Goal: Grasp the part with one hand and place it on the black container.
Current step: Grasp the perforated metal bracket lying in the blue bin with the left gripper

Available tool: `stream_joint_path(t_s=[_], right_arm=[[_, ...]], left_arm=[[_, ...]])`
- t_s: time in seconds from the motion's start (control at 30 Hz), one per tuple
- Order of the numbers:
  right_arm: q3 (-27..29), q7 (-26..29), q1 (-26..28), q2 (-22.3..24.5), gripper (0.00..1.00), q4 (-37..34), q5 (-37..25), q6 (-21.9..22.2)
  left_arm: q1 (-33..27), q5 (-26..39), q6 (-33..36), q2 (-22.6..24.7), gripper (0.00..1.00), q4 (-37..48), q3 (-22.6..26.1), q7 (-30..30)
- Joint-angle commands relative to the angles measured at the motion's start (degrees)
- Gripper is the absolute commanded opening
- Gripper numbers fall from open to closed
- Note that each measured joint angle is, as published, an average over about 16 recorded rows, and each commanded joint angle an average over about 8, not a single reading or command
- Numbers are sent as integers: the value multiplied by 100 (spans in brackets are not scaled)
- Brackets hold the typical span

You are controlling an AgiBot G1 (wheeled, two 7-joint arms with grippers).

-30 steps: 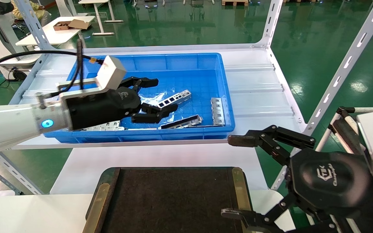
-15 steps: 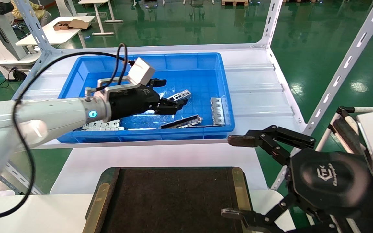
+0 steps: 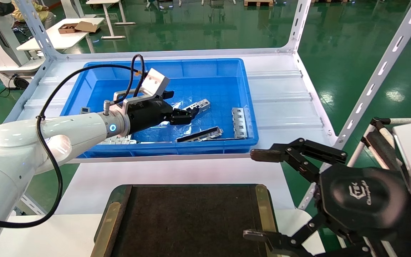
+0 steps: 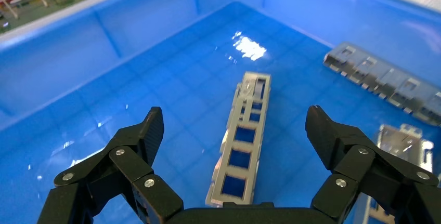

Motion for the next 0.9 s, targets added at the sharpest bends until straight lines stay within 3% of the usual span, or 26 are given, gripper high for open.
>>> stream_joint_path(t_s=[0.03, 0.9], right_arm=[[0, 0, 0, 0, 0, 0, 0, 0], [-6, -3, 1, 2, 0, 0, 4, 3]], left_arm=[[14, -14, -72, 9, 0, 36, 2, 0], [110, 3, 104, -68, 0, 217, 116, -172]])
